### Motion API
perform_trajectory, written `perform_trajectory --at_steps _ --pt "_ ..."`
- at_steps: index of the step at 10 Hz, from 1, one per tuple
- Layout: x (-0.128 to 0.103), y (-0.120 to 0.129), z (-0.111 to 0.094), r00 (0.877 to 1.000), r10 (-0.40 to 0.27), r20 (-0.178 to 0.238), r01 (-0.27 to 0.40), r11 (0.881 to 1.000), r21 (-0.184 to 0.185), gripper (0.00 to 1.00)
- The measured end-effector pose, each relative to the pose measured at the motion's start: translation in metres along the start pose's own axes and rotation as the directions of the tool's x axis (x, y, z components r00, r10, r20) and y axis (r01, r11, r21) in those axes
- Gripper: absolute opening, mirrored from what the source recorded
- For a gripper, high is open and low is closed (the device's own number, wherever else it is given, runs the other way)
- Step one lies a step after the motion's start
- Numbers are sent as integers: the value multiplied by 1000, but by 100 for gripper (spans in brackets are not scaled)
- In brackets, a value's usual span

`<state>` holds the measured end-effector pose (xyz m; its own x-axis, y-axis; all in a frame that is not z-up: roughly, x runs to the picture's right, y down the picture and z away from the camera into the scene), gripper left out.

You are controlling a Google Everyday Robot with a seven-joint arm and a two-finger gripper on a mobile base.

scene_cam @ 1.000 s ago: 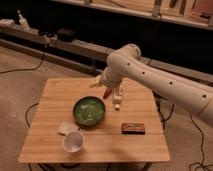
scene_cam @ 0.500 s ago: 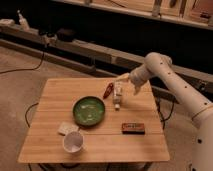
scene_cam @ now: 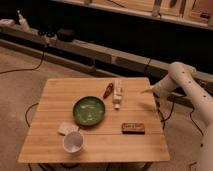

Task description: Move the arm in a circular motion

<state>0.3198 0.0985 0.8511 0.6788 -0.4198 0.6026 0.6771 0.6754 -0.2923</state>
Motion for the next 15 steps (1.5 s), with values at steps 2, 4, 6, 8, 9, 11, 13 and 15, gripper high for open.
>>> perform_trajectory --at_steps 2,4,6,8,9,11,13,15 --pt "-18 35 -13 999 -2 -37 -3 992 -124 80" --pt "-59 35 -25 988 -128 -85 107 970 -219 80" --pt "-121 4 -33 933 -338 -120 296 915 -274 80" --pt "-152 -4 -38 883 -448 -142 389 866 -315 80" --pt "-165 -9 -39 859 -490 -147 424 844 -329 80" --pt "-182 -23 -37 821 -554 -138 492 810 -319 80" --pt "-203 -65 -37 764 -629 -145 586 770 -253 80" --pt "-198 -95 -48 732 -658 -177 635 753 -176 80"
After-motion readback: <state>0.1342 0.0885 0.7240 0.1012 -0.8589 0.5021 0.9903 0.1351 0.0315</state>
